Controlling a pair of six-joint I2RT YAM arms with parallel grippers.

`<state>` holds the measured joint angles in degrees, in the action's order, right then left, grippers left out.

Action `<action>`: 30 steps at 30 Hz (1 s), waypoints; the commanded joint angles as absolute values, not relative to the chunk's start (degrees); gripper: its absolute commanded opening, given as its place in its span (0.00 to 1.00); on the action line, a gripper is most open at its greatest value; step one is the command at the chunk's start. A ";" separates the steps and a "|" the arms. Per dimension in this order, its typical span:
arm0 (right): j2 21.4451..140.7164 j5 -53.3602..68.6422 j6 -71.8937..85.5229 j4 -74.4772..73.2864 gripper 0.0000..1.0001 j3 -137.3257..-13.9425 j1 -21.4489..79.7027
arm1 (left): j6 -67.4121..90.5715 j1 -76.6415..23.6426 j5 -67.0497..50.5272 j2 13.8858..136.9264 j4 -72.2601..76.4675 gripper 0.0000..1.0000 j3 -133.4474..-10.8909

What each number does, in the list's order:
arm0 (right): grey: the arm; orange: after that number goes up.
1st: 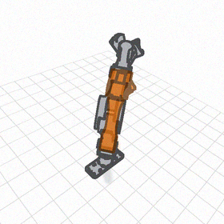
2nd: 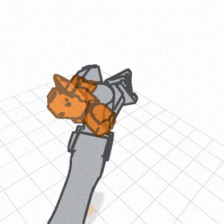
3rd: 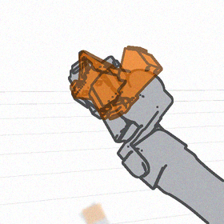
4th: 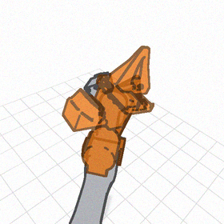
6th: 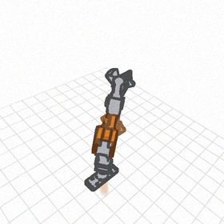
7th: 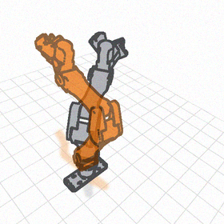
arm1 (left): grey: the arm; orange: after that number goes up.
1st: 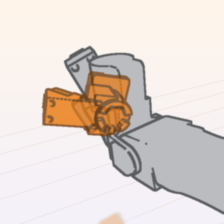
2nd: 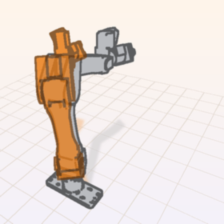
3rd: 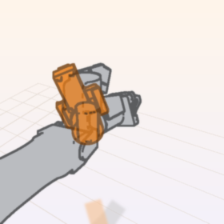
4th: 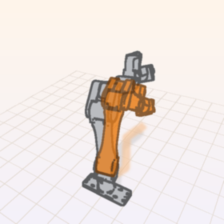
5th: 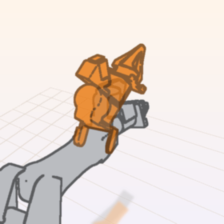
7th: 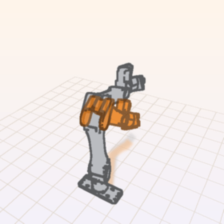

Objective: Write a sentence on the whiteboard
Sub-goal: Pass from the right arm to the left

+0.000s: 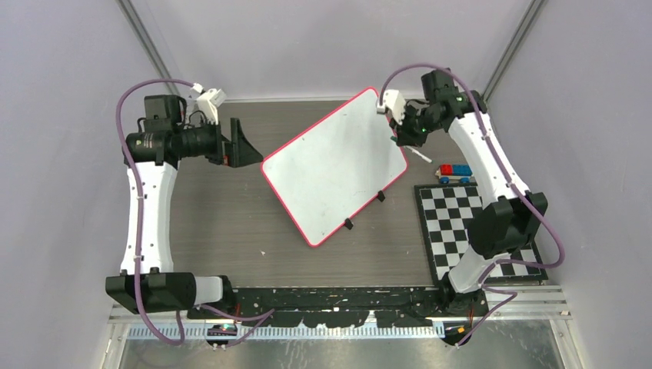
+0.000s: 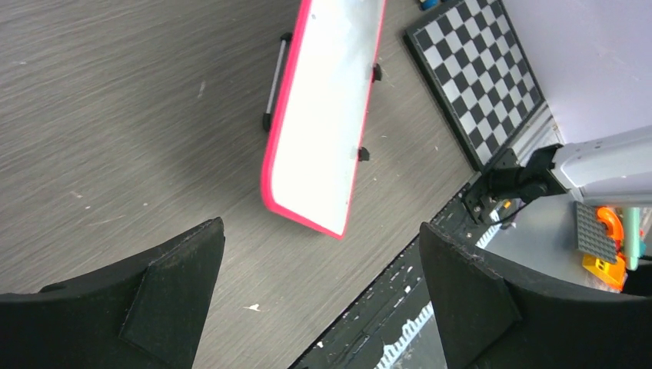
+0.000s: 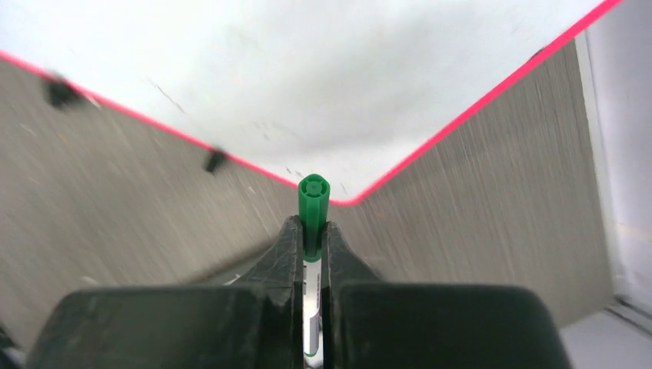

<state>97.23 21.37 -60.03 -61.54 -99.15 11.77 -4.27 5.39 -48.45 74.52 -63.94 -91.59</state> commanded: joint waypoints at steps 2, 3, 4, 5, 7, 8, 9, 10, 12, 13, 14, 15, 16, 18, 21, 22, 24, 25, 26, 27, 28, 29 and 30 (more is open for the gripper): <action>91.48 36.92 -31.03 -63.14 0.00 -106.03 11.93 | -1.06 0.95 -50.02 73.92 -59.52 1.00 -93.39; 90.36 38.23 -26.97 -61.41 0.00 -105.30 11.95 | -0.47 0.58 -49.56 73.82 -58.55 1.00 -93.24; 89.05 39.37 -22.17 -59.23 0.00 -104.27 11.95 | 1.49 -1.41 -48.62 73.75 -56.65 1.00 -92.63; 87.82 39.64 -19.03 -57.32 0.00 -103.06 11.90 | 2.92 -2.87 -47.56 73.98 -55.41 1.00 -92.30; 86.11 39.50 -15.08 -55.02 0.00 -101.12 11.89 | 5.81 -4.30 -44.46 75.61 -53.70 1.00 -92.34; 85.77 39.47 -14.09 -54.90 0.00 -100.54 11.88 | 7.02 -4.72 -43.28 77.01 -53.67 1.00 -93.08; 85.63 39.14 -13.53 -54.97 0.00 -99.49 11.80 | 7.82 -5.13 -42.69 78.70 -54.15 1.00 -94.19; 85.39 38.86 -13.38 -54.94 0.00 -98.77 11.85 | 8.06 -5.88 -41.68 80.79 -55.00 1.00 -95.46; 85.10 38.21 -13.38 -55.17 0.00 -96.47 11.75 | 8.13 -7.54 -38.74 84.28 -56.52 1.00 -97.86; 85.00 38.04 -13.64 -55.68 0.00 -95.92 11.71 | 7.61 -8.56 -37.07 85.41 -56.75 1.00 -98.66; 85.12 37.79 -13.72 -56.30 0.00 -95.69 11.61 | 6.76 -9.56 -35.19 86.10 -56.92 1.00 -99.42; 85.35 37.60 -13.83 -57.12 0.00 -95.70 11.52 | 5.37 -10.40 -33.46 86.88 -57.74 1.00 -100.46; 85.61 37.49 -13.91 -58.11 0.00 -95.76 11.38 | 4.21 -10.91 -32.05 87.72 -59.22 1.00 -101.62; 86.01 37.35 -14.05 -59.85 0.00 -96.03 10.97 | 2.36 -11.49 -30.58 88.93 -61.60 1.00 -103.09; 86.65 37.64 -14.93 -62.15 0.00 -97.27 10.16 | -0.51 -13.70 -26.93 89.15 -65.19 1.00 -105.57; 86.66 38.91 -15.25 -62.70 0.00 -97.19 8.89 | -2.34 -14.76 -25.10 88.94 -66.41 1.00 -106.64; 86.85 40.79 -16.00 -63.44 0.00 -96.53 5.20 | -4.96 -16.71 -21.86 88.68 -68.95 1.00 -108.43; 87.15 41.31 -15.84 -63.45 0.00 -96.24 3.28 | -5.70 -17.00 -21.46 88.57 -70.11 1.00 -108.90; 87.33 42.39 -15.64 -63.41 0.00 -96.09 1.38 | -5.79 -17.04 -21.21 88.34 -71.00 1.00 -108.93; 87.47 43.45 -15.15 -63.19 0.00 -96.19 -0.50 | -5.90 -17.05 -21.33 88.01 -71.61 1.00 -108.48; 87.52 43.88 -14.77 -63.13 0.00 -96.61 -1.66 | -6.00 -17.05 -21.62 87.53 -71.86 1.00 -107.78; 87.27 43.98 -14.22 -62.60 0.00 -96.97 -1.93 | -6.03 -17.07 -22.03 86.94 -71.84 1.00 -106.88; 87.01 44.02 -13.40 -61.94 0.00 -97.19 -1.93 | -6.13 -17.05 -23.05 86.00 -71.74 1.00 -105.92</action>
<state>87.44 40.73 -15.46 -62.70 -95.44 0.10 -3.53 -17.39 -24.08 89.69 -68.29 -106.89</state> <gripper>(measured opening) 0.071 0.996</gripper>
